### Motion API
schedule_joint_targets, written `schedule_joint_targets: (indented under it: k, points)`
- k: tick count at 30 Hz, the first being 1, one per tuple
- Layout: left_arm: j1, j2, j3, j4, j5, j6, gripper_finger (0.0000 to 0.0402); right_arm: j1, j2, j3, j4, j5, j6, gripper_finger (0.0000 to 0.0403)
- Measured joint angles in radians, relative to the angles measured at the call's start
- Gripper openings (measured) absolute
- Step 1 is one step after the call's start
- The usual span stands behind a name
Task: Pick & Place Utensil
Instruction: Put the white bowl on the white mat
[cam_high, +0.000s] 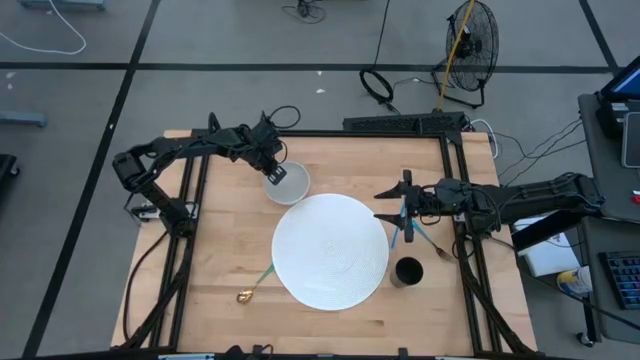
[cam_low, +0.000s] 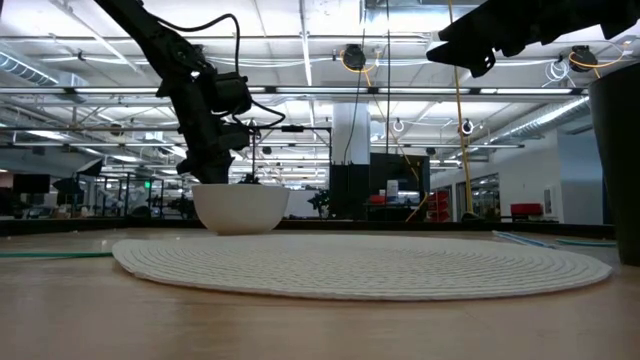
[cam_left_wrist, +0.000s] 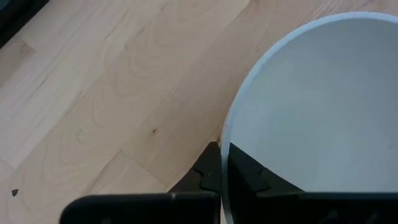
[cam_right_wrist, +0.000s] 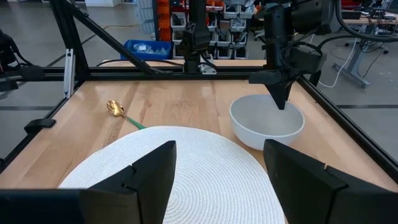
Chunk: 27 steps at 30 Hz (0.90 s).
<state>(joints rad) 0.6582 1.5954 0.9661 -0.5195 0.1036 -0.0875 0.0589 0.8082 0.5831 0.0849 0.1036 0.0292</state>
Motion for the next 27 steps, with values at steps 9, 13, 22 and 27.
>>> schedule_joint_targets:
  k: [9, 13, 22, 27]
  points:
    - [-0.032, -0.058, 0.008, -0.004, -0.007, -0.004, 0.0005, 0.0, 0.0, 0.0, 0.001, 0.003, -0.015, 0.0238]
    - [-0.063, -0.081, 0.021, -0.009, -0.006, -0.012, 0.0005, 0.0, 0.0, 0.0, 0.002, 0.003, -0.015, 0.0238]
    - [-0.166, -0.127, 0.053, -0.015, -0.001, -0.02, 0.0005, 0.0, 0.0, 0.0, 0.002, 0.003, -0.024, 0.0238]
    - [-0.232, -0.126, 0.096, -0.065, -0.009, -0.023, 0.0005, 0.0, 0.0, 0.0, 0.002, 0.003, -0.034, 0.0238]
